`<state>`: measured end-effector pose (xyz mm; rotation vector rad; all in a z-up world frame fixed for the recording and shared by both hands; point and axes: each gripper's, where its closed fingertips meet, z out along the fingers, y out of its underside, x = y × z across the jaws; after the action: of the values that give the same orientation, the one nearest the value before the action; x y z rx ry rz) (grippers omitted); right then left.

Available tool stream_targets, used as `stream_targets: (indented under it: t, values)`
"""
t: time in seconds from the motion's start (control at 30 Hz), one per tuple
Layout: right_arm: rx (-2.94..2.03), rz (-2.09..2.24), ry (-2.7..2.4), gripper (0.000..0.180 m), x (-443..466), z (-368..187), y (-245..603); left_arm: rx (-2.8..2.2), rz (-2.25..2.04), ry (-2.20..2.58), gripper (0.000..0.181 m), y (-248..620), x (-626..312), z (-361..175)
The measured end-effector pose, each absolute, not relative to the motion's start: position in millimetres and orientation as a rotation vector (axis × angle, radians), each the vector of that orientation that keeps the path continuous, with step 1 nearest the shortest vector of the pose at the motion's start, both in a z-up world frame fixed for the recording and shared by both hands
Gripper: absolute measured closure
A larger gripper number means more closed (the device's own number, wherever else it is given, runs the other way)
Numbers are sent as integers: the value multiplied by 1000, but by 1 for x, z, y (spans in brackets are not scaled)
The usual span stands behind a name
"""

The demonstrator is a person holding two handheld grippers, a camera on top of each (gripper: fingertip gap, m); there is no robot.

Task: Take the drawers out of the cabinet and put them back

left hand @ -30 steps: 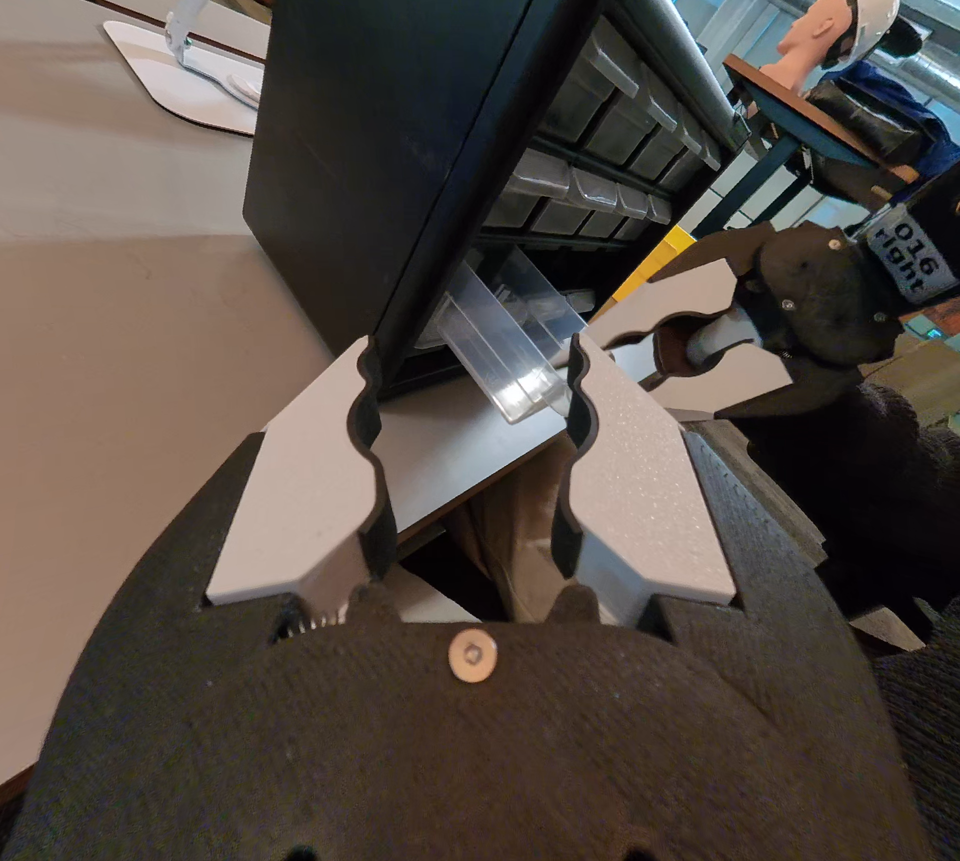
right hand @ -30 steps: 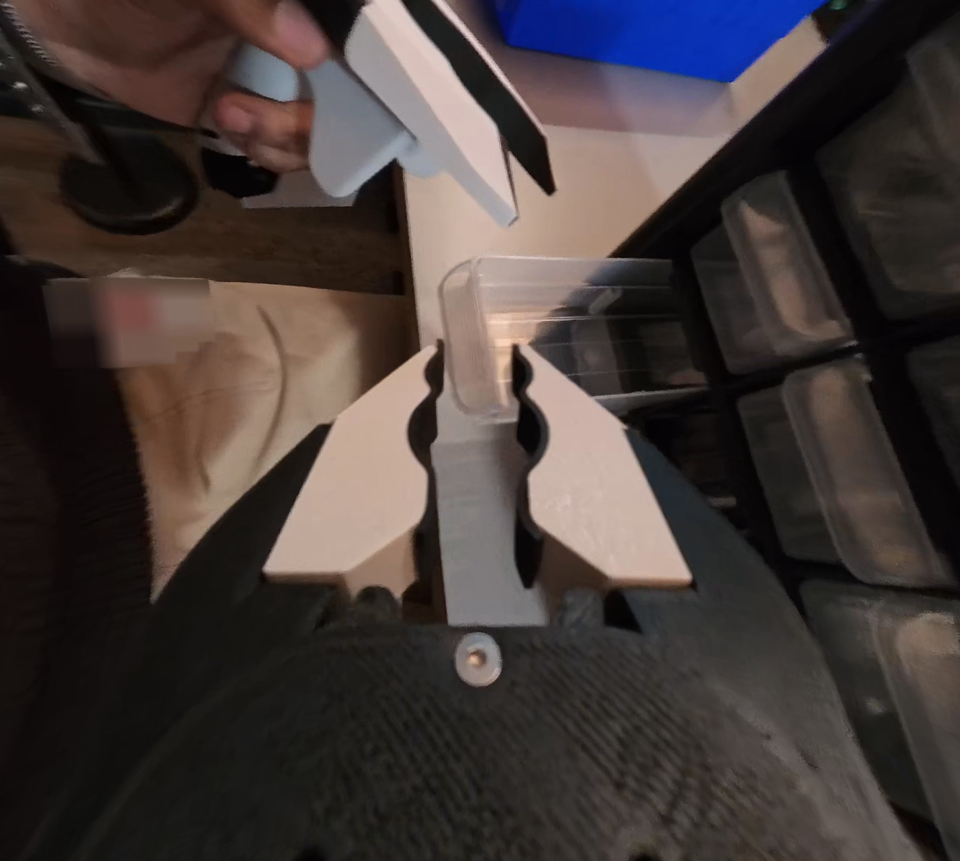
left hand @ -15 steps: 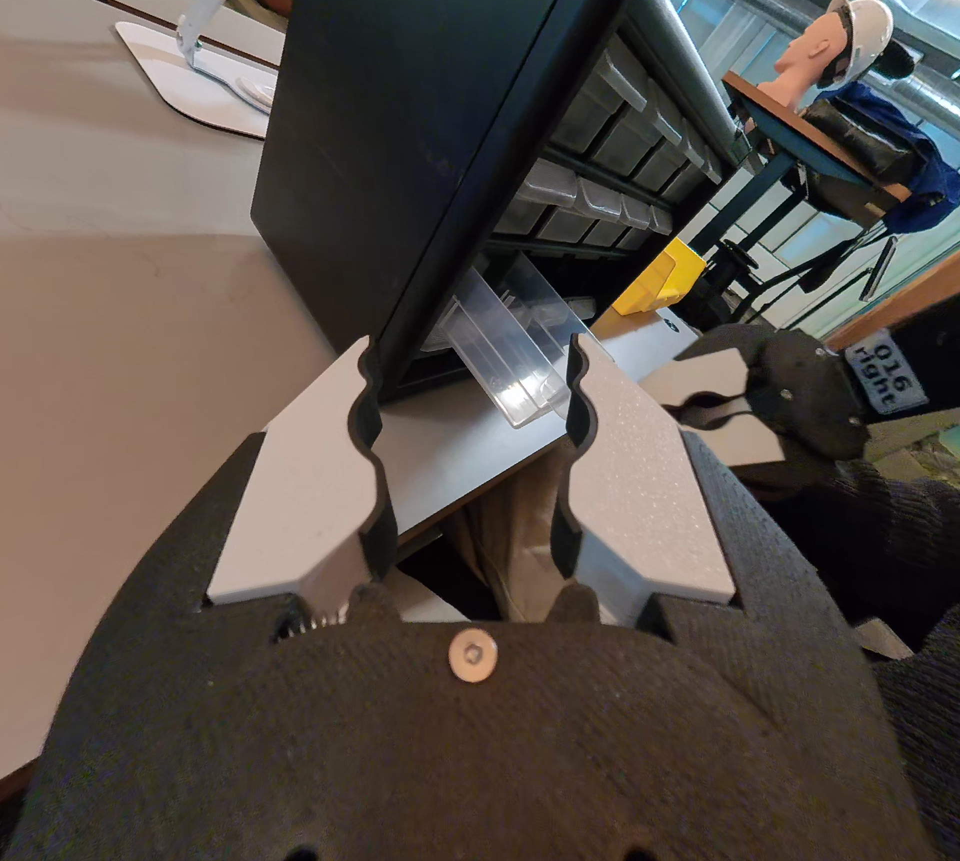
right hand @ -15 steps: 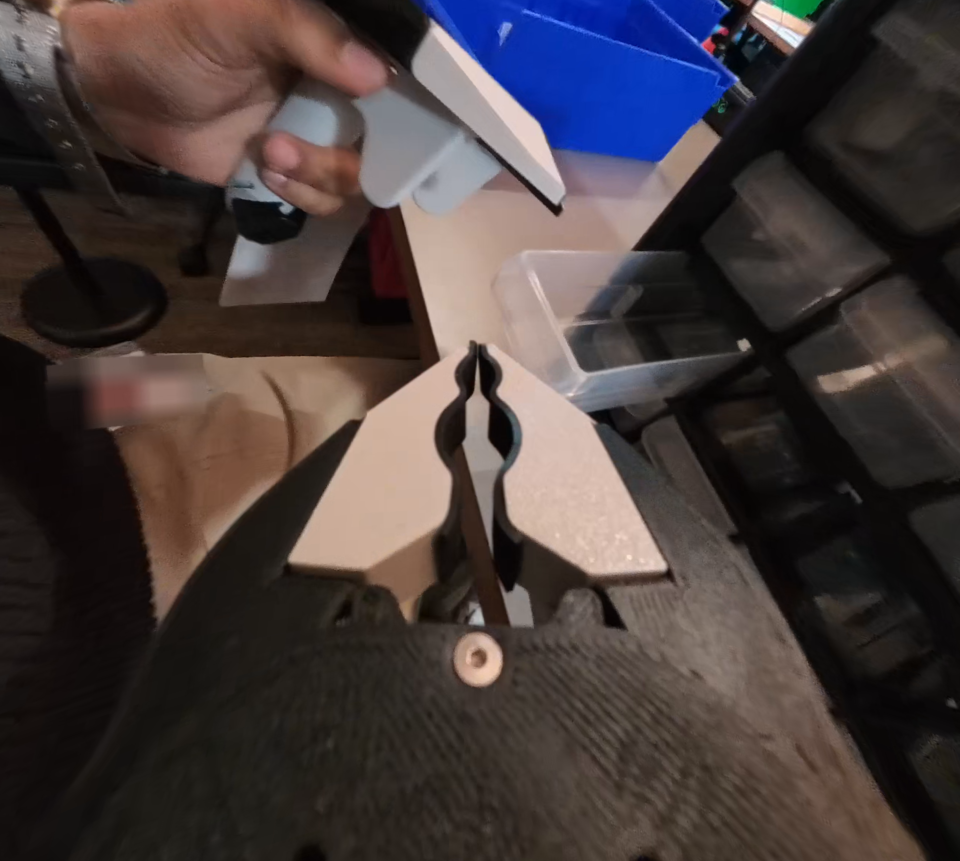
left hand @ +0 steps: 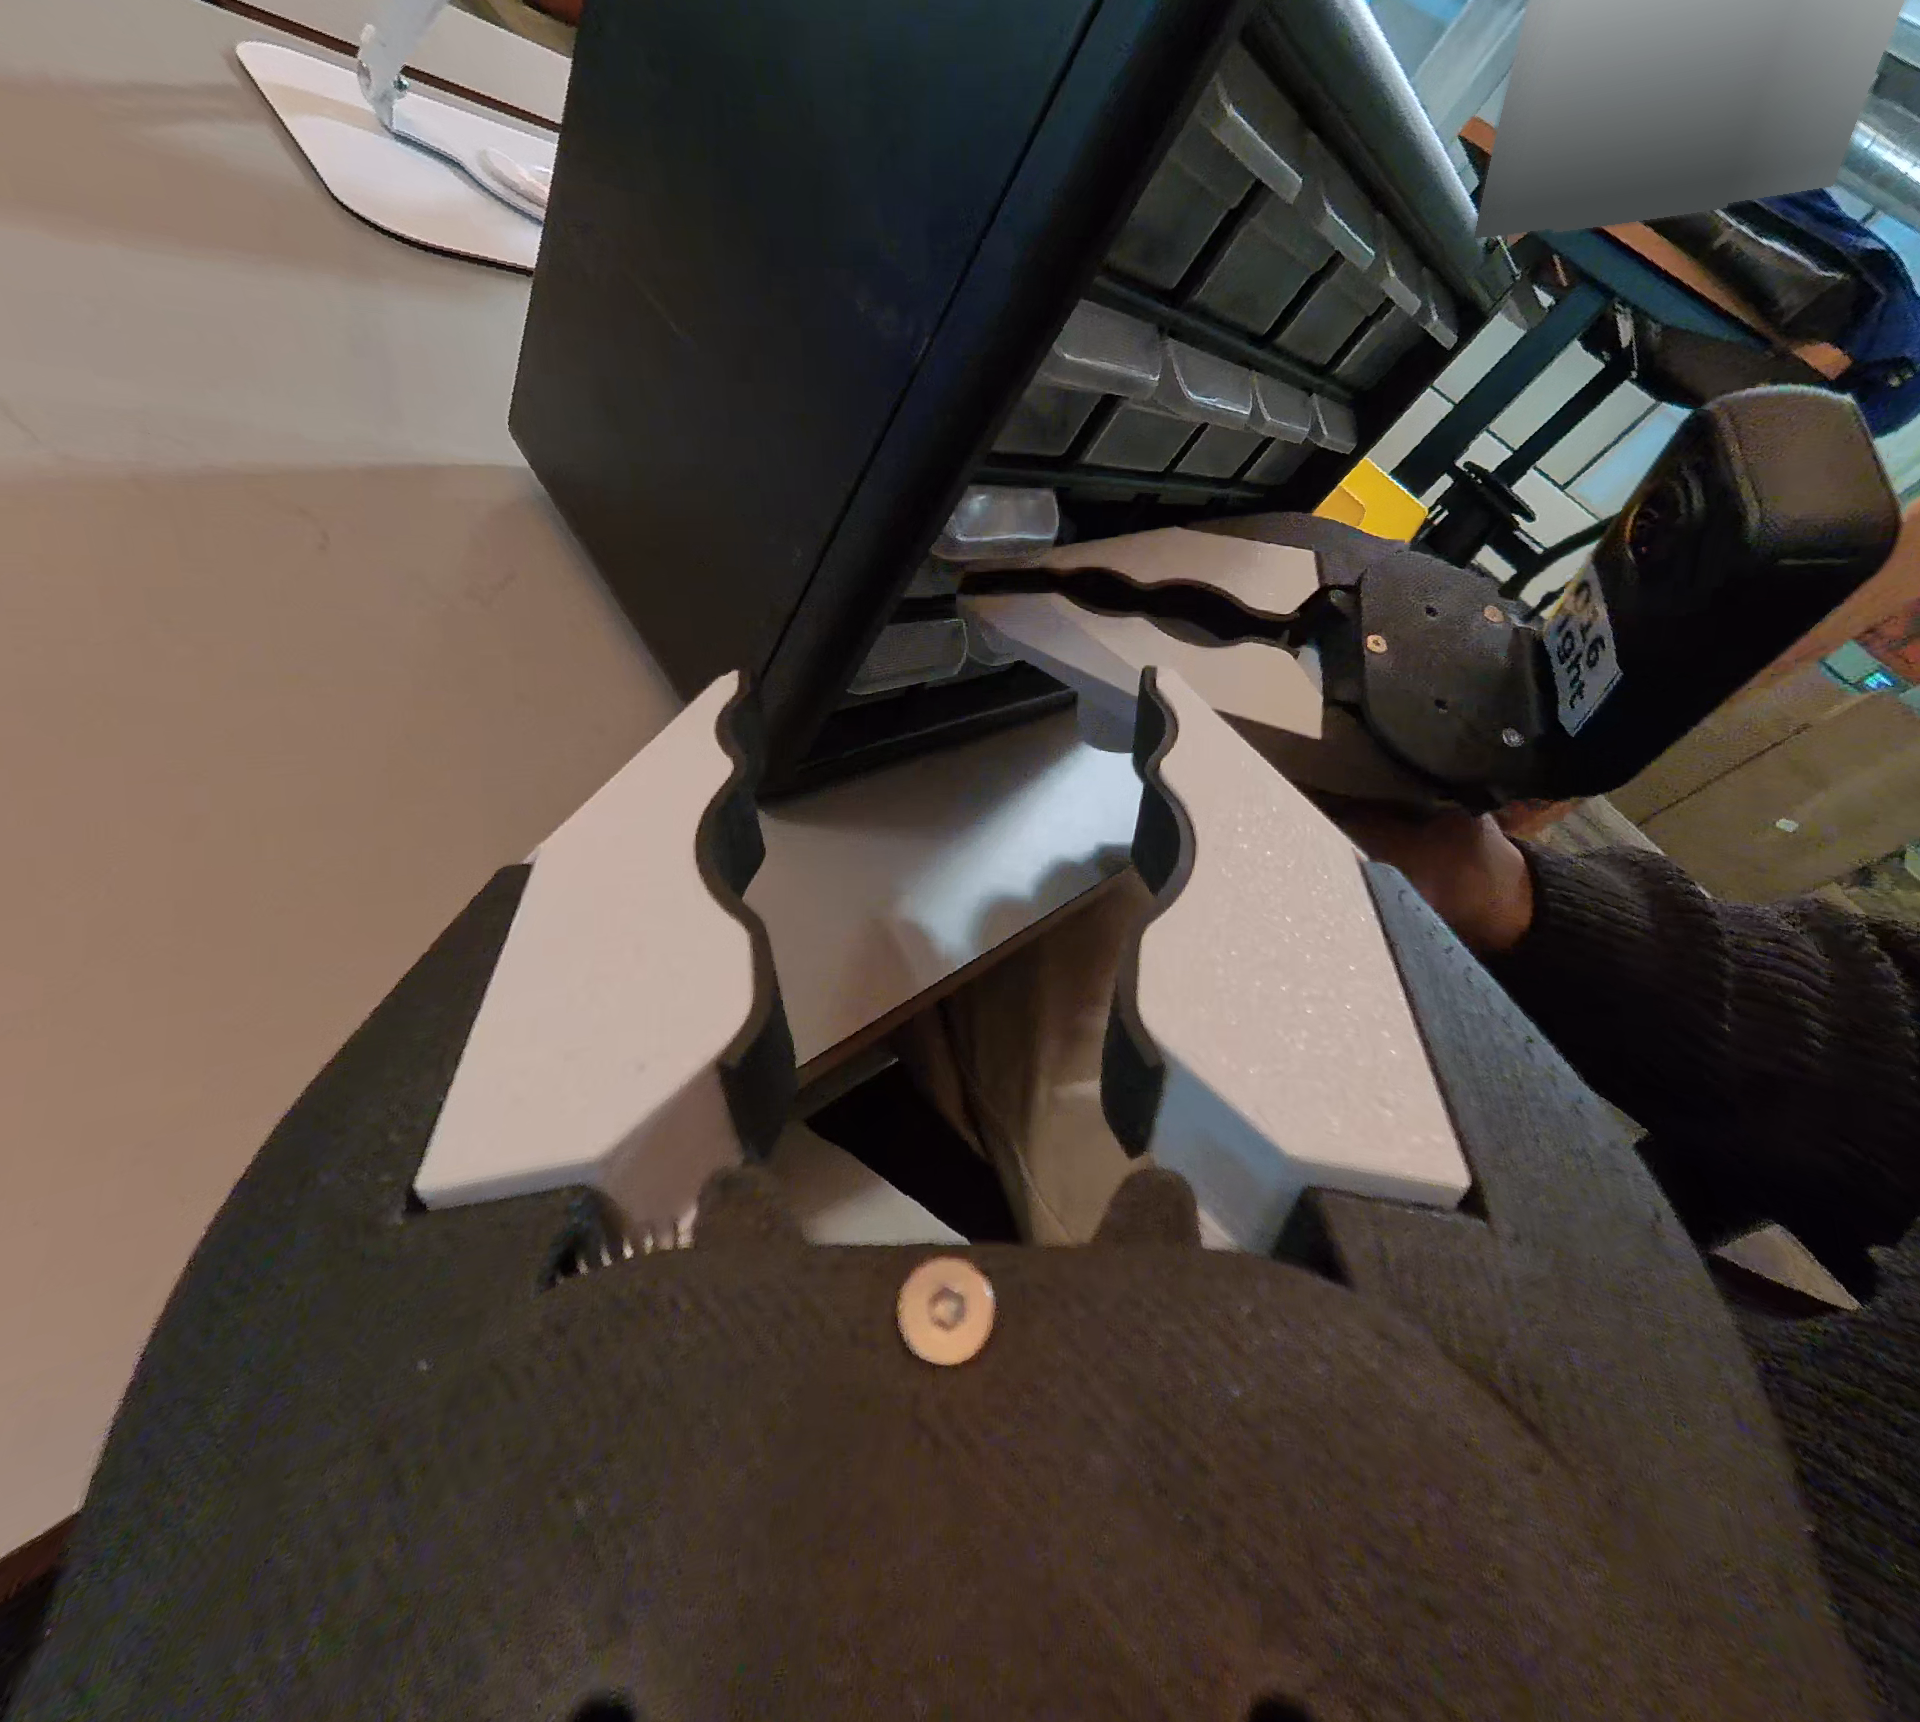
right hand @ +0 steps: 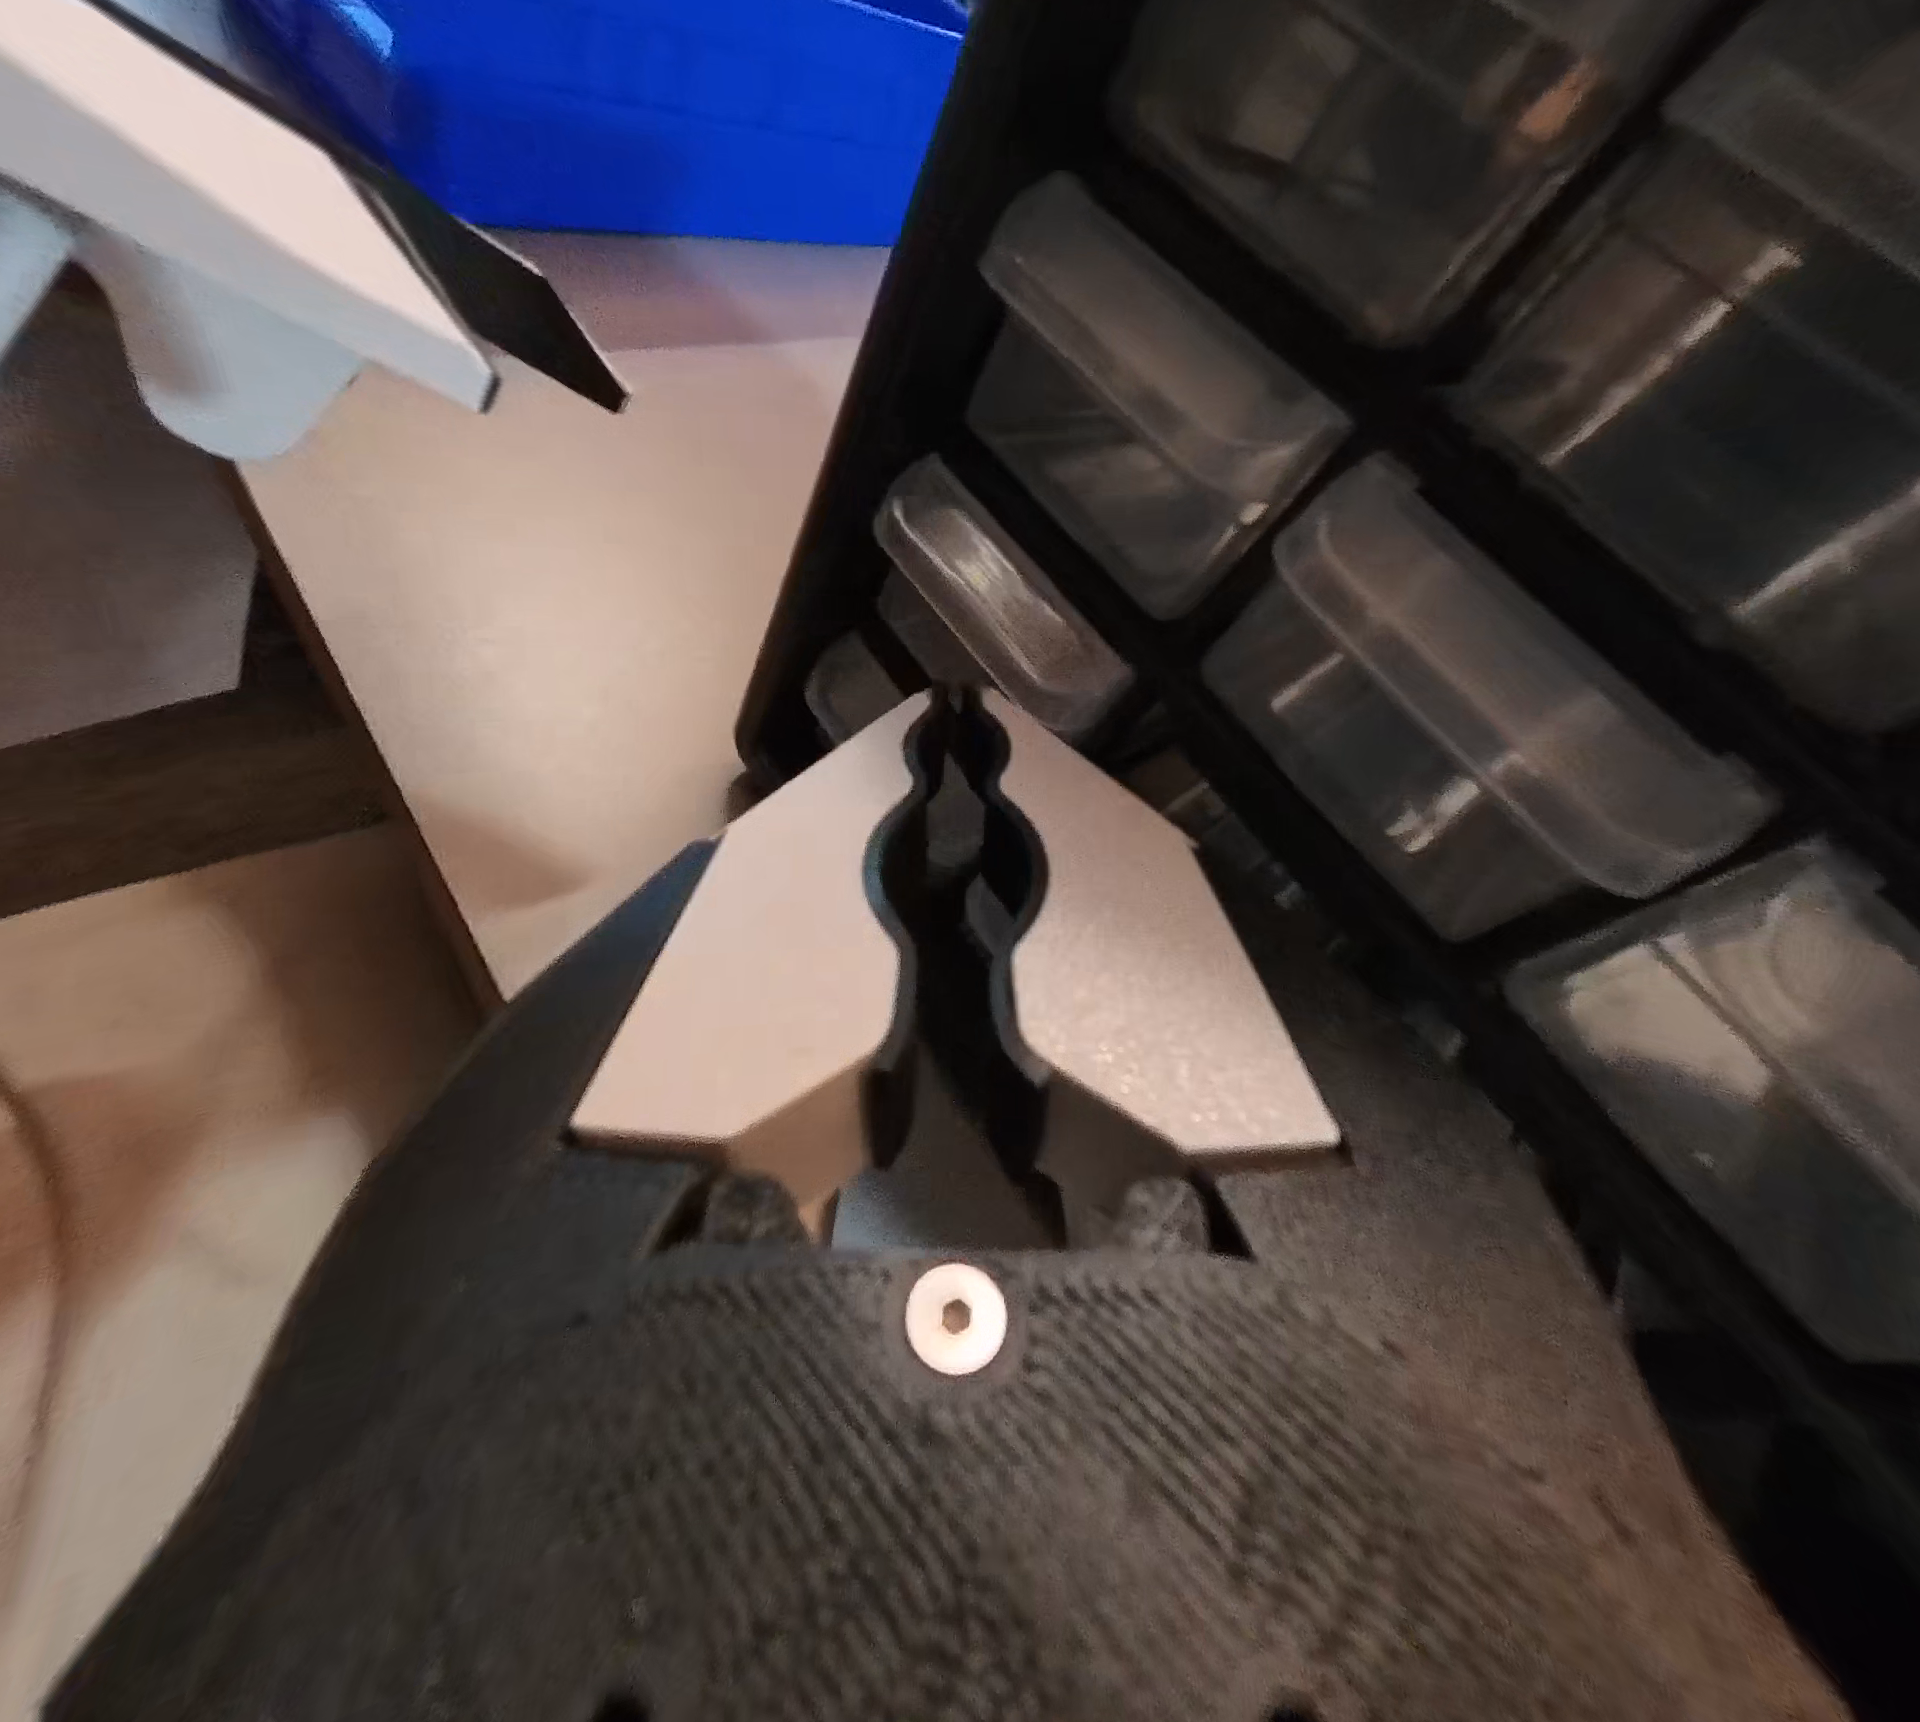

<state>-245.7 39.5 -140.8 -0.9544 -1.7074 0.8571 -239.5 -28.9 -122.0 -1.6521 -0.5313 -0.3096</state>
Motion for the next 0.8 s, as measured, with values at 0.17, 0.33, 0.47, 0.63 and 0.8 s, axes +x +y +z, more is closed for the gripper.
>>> stream_targets:
  t: [0.17, 0.33, 0.47, 0.63, 0.8]
  values:
    - [-956, 884, -1703, 168, -241, -140, 38, -1653, -317, -541, 109, -29, -241, -124]
    - [-948, 931, -1737, 160, -226, -140, 33, -1655, -309, -548, 109, -30, -242, -124]
    - [-979, 1001, -1793, 150, -215, -145, 27, -1646, -263, -582, 106, -35, -254, -121]
    - [-949, 1005, -1836, 144, -201, -144, 21, -1646, 48, -641, 101, -76, -328, -93]
    - [-937, 1023, -1850, 144, -185, -142, 21, -1841, 367, -655, 108, -136, -436, -66]
